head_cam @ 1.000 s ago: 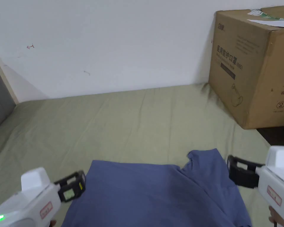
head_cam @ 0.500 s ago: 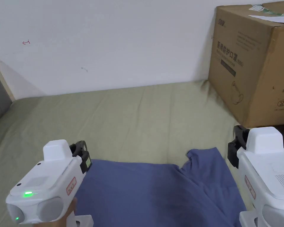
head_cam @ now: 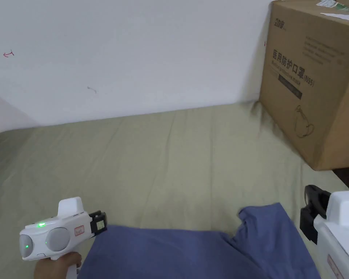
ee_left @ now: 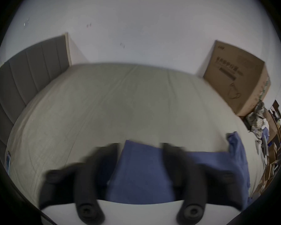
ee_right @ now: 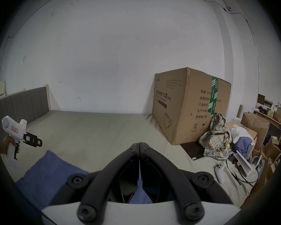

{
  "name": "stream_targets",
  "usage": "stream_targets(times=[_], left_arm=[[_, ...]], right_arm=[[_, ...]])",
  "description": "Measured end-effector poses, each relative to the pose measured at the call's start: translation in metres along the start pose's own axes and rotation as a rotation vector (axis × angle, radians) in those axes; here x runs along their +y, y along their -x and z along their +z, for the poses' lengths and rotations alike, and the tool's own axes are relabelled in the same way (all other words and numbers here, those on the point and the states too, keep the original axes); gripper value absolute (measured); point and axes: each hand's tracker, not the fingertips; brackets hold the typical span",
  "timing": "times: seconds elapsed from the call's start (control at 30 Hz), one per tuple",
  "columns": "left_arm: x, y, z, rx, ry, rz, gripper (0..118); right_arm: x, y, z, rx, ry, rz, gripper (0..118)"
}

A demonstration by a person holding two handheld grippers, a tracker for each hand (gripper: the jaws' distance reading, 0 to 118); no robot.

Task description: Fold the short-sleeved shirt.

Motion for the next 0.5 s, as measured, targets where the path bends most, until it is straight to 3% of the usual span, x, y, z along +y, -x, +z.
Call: stream_targets(times=[0.03, 0.07, 0.2, 0.27, 0.3, 0.37, 0.4, 0.47, 0.5], left_arm=[[0.002, 0.001, -0.018, 0.035, 0.022, 0.004, 95], [0.001, 0.003, -0.031, 0.061, 0.044, 0.001, 108], [0.0, 0.007, -0.085, 0.081, 0.178, -0.025, 104], [-0.003, 0.005, -0.104, 0.095, 0.22, -0.041, 81], [-0.006, 0.002, -0.112, 0.086, 0.239, -0.051, 56], [-0.015, -0.002, -0.121, 0.045, 0.292, -0.077, 52], [-0.016, -0.008, -0.116, 0.106, 0.231, -0.115, 36], [-0.015, -0.013, -0.111, 0.065, 0.234, -0.12, 1], [-0.016, -0.016, -0.108, 0.061, 0.216, -0.142, 0]], right_arm=[[-0.004, -0.001, -0.009, -0.006, 0.014, 0.004, 0], [-0.007, -0.001, -0.016, -0.008, 0.024, 0.005, 0], [-0.024, -0.005, -0.042, -0.032, 0.08, 0.012, 0], [-0.032, -0.009, -0.05, -0.039, 0.101, 0.002, 0], [-0.036, -0.012, -0.053, -0.043, 0.114, -0.005, 0], [-0.042, -0.015, -0.06, -0.047, 0.139, -0.012, 0], [-0.046, -0.019, -0.062, -0.048, 0.156, -0.018, 0], [-0.051, -0.025, -0.069, -0.058, 0.188, -0.034, 0], [-0.054, -0.029, -0.077, -0.058, 0.217, -0.046, 6]])
